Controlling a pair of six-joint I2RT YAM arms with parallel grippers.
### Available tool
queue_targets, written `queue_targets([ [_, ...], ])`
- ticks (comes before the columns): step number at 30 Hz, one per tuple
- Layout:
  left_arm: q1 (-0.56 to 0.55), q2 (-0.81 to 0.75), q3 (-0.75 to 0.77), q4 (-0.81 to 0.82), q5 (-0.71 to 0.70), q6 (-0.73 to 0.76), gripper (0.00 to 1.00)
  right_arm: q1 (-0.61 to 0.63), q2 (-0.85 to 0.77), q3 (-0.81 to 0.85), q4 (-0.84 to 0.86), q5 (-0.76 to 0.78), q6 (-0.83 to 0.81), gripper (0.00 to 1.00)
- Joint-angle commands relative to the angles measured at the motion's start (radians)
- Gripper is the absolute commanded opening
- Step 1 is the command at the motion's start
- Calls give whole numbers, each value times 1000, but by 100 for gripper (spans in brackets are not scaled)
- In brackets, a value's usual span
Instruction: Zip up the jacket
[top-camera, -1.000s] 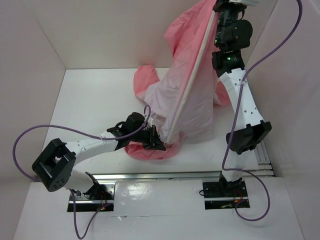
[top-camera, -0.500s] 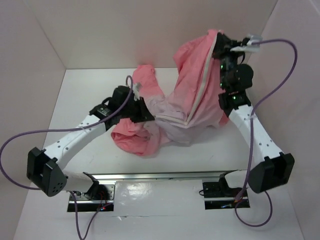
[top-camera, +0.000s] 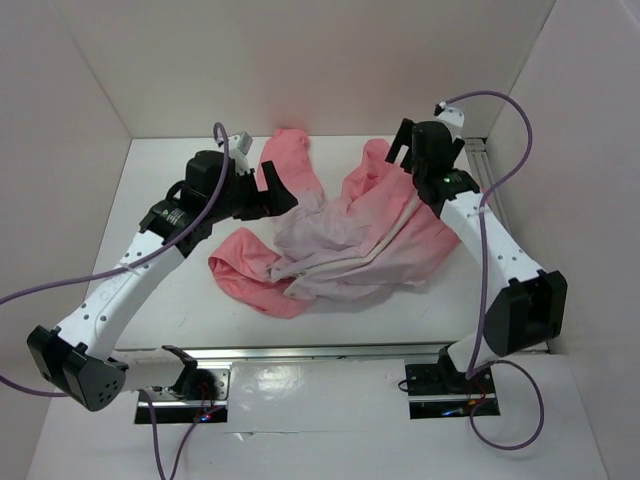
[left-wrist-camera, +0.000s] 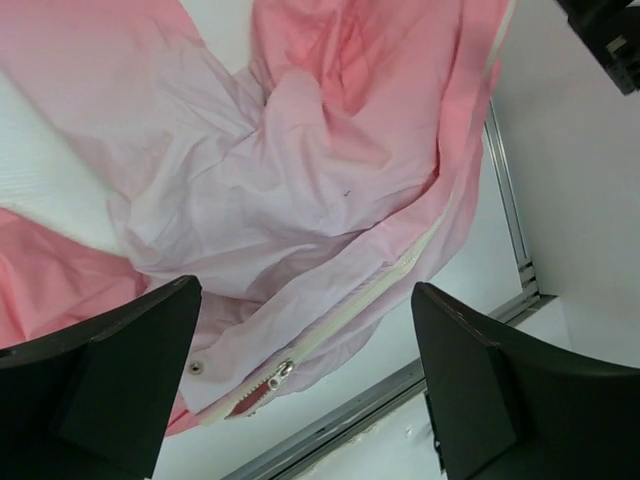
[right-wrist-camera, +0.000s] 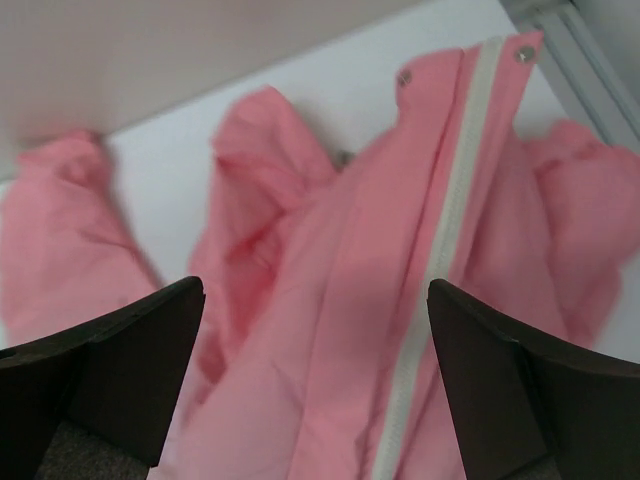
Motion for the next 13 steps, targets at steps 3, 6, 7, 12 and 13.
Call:
queue_targets([
  [3,7,-71,20,8,-57,47,100,-44,80,112,-425,193,115,100],
  [6,7,-94,9,19,-57,47,100,-44,93,102,-436,184,115,100],
  [7,7,-94,9,28,-67,47,100,-44,82,90,-427,173,115,100],
  [12,16,-115,0,28,-78,47,100,-53,7,-25,-344,149,115,100],
  [13,16,-115,-11,28,-78,47,100,-64,-5,-39,-314,136,115,100],
])
